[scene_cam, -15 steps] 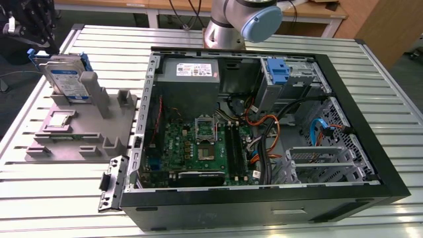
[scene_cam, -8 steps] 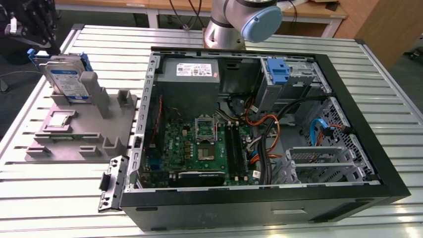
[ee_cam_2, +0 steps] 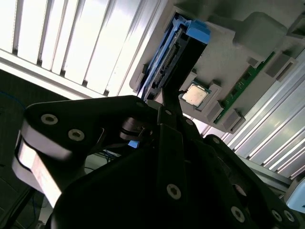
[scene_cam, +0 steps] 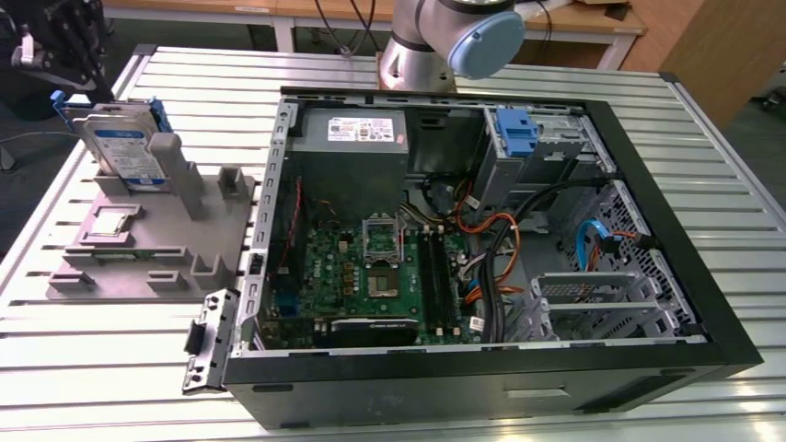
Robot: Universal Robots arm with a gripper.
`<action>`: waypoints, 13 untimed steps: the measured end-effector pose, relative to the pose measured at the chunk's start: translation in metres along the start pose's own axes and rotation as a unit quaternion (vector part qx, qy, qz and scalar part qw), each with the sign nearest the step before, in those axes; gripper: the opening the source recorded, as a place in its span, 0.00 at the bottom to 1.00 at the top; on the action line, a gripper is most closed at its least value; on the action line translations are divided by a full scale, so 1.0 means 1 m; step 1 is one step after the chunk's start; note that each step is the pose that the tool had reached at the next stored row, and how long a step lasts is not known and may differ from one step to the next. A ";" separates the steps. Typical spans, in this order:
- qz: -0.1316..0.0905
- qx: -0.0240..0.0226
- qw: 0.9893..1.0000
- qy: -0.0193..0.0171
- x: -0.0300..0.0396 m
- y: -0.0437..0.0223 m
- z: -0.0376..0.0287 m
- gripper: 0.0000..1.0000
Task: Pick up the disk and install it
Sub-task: 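Pick up the disk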
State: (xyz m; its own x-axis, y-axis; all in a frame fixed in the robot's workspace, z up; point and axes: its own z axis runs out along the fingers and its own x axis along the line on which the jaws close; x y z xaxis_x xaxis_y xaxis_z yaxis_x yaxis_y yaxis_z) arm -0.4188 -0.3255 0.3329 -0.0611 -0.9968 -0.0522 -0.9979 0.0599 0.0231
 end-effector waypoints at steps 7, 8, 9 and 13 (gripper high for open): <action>0.000 0.000 1.000 0.000 0.0000 0.0000 0.0007 0.11; 0.000 0.000 1.000 0.000 0.0000 0.0000 0.0007 0.11; 0.000 0.000 1.000 0.000 0.0000 0.0000 0.0008 0.11; 0.000 0.000 1.000 0.000 0.0000 0.0000 0.0008 0.17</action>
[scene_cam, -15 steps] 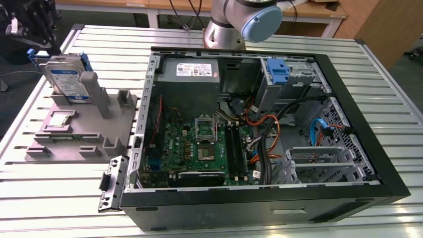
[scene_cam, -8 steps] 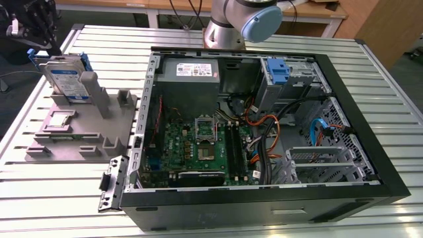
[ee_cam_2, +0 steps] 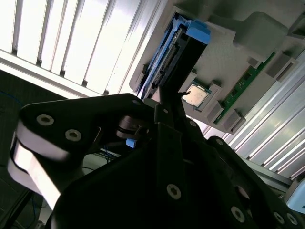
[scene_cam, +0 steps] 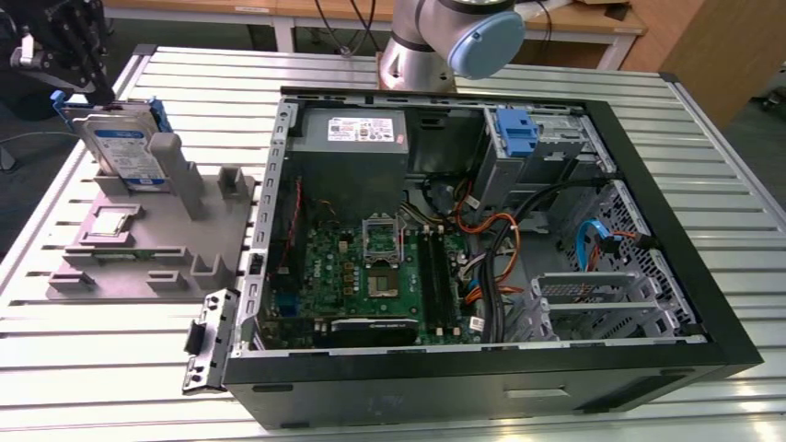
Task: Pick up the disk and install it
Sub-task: 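Pick up the disk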
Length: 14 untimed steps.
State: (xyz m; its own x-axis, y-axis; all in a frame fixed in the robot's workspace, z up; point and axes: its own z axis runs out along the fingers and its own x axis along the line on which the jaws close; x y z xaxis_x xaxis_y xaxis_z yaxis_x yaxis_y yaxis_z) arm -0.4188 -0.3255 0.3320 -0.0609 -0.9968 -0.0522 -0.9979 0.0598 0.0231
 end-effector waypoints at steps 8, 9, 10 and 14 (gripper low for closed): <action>0.000 0.000 1.000 0.000 0.0000 0.0000 0.0002 0.47; 0.000 0.000 1.000 0.000 0.0000 0.0000 0.0002 0.47; 0.000 0.000 1.000 0.000 0.0000 0.0000 0.0003 0.53; 0.000 0.000 1.000 0.000 0.0000 0.0000 0.0003 0.65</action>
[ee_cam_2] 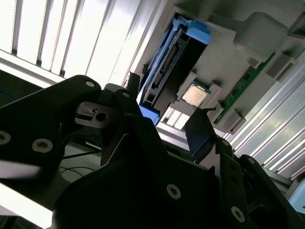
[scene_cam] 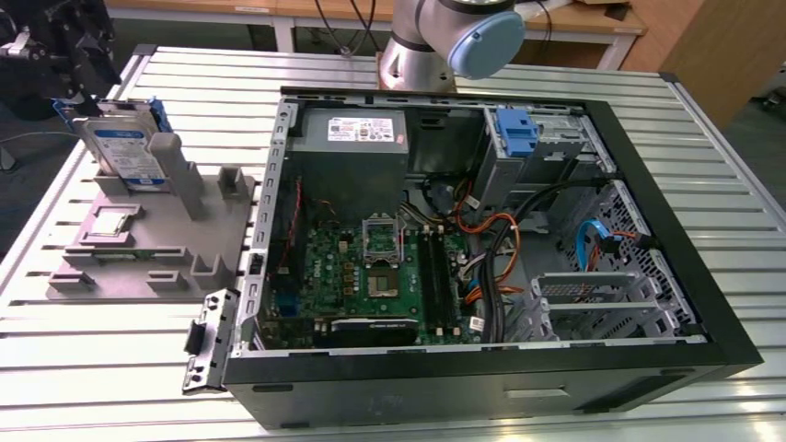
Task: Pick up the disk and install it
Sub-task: 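Pick up the disk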
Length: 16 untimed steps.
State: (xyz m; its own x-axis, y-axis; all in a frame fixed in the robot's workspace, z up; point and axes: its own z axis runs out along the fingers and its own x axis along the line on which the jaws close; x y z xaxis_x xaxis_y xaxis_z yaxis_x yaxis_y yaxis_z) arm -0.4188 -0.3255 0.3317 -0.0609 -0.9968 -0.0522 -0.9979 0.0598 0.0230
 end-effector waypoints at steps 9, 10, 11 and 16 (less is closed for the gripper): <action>0.000 0.000 1.000 0.000 0.0006 -0.0003 0.0121 0.65; 0.000 0.000 1.000 0.000 0.0007 -0.0003 0.0139 0.65; 0.000 0.000 1.000 0.000 0.0008 -0.0003 0.0157 0.65; 0.000 0.000 1.000 -0.001 0.0013 -0.0006 0.0244 0.65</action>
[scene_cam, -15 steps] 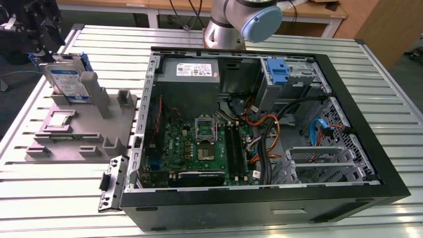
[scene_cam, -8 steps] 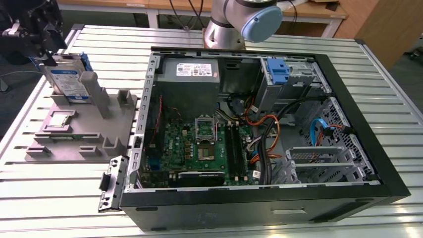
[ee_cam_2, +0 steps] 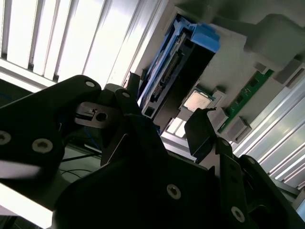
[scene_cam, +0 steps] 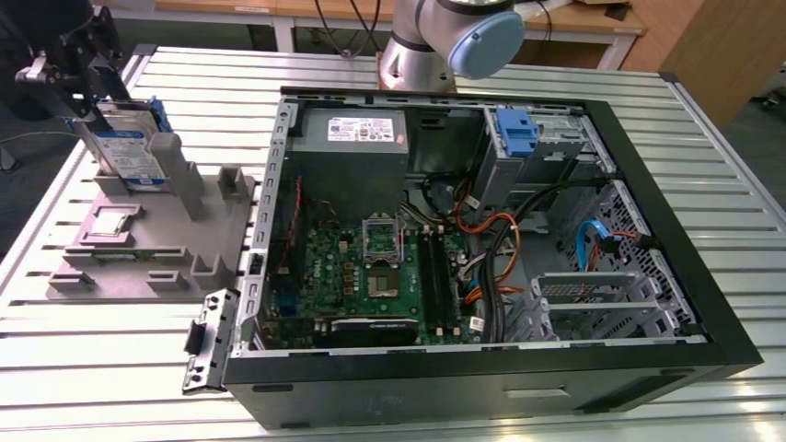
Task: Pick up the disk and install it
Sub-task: 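Pick up the disk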
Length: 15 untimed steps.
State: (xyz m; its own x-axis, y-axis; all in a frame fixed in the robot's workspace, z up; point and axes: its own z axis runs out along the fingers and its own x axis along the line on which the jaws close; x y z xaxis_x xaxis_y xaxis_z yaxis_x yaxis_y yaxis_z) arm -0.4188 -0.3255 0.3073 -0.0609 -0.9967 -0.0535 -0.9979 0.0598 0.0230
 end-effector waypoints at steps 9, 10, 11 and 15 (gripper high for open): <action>0.000 0.000 1.000 0.000 -0.0007 -0.0001 0.0049 0.65; 0.000 0.000 1.000 0.000 -0.0009 -0.0002 0.0052 0.65; 0.000 0.000 1.000 0.000 -0.0012 -0.0003 0.0053 0.65; 0.000 0.000 1.000 0.000 -0.0017 -0.0020 0.0058 0.65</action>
State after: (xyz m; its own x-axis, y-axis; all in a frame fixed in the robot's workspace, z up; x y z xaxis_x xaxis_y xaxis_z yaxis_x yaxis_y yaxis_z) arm -0.4168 -0.3236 0.3015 -0.0611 -0.9967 -0.0536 -0.9979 0.0599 0.0231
